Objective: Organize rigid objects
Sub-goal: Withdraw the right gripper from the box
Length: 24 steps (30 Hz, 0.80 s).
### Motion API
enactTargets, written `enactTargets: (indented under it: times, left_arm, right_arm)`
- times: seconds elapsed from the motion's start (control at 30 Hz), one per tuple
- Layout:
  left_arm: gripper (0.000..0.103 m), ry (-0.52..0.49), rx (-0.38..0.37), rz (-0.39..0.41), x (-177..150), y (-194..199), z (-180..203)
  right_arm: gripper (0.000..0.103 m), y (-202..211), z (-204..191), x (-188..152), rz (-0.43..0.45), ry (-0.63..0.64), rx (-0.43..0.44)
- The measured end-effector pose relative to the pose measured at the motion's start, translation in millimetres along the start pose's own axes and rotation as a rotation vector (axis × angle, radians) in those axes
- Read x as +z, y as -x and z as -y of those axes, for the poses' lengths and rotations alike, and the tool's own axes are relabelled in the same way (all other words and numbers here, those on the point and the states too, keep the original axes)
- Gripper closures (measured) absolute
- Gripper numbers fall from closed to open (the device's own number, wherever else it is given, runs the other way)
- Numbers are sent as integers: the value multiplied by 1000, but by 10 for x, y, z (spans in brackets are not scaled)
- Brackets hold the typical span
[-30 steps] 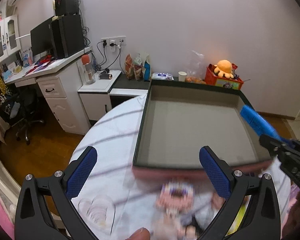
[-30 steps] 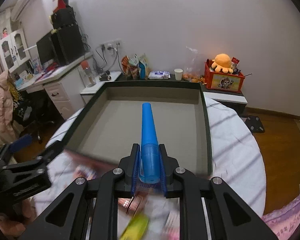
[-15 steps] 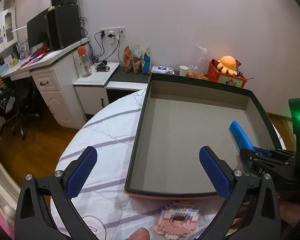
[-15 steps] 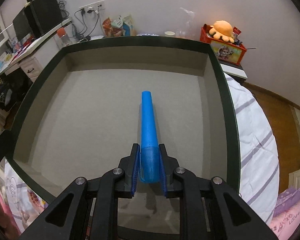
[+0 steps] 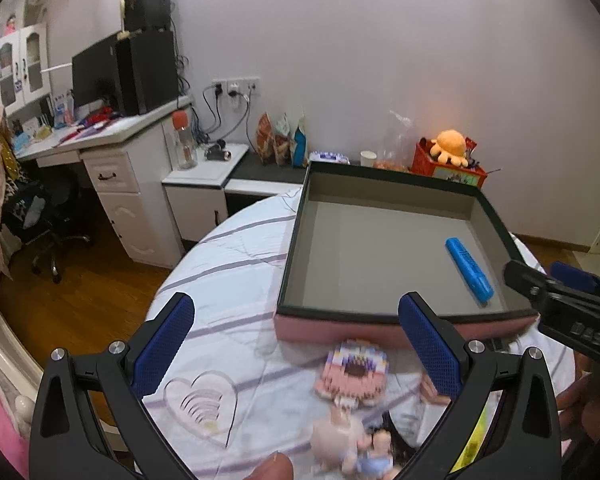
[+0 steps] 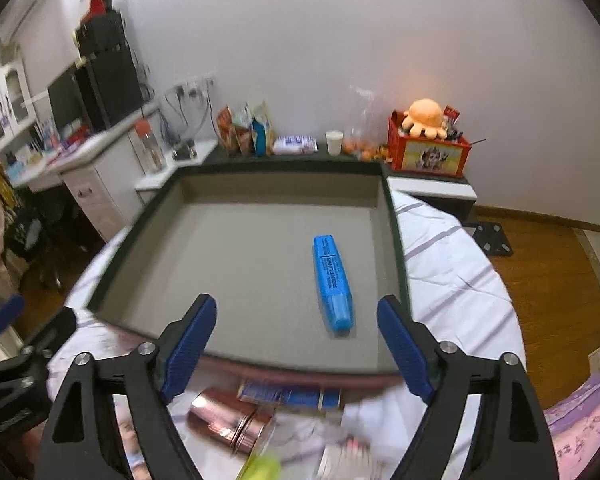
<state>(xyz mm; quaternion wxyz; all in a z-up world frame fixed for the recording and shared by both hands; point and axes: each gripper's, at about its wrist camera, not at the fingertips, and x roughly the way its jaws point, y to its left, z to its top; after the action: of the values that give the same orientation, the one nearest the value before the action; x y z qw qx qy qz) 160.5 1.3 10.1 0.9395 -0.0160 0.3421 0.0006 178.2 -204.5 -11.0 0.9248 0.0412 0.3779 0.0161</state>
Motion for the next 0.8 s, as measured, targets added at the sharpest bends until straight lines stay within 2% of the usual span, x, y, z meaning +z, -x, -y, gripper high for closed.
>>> enactTargets:
  times: [0.07,0.27,0.43,0.6,0.8]
  left_arm:
    - [0,1,-7,11,-81,156,-11]
    - [0,-1,-20,33,-345,526,-37]
    - [0,-22,-21,45,-617,789,-92]
    - [0,-50,-12,26,-862,874,-127]
    - [0,-59,-26,-37,-1034,748,-95]
  right_arm:
    - [0,209,-12,-96,25,-10,4]
    - [0,803,-33,-386,92,-26,9]
    - [0,1183,10,-757,131,-46,13]
    - [0,1248,73,-1089,110,-82,29]
    - [0,1115,143,-1210,73,-118,33]
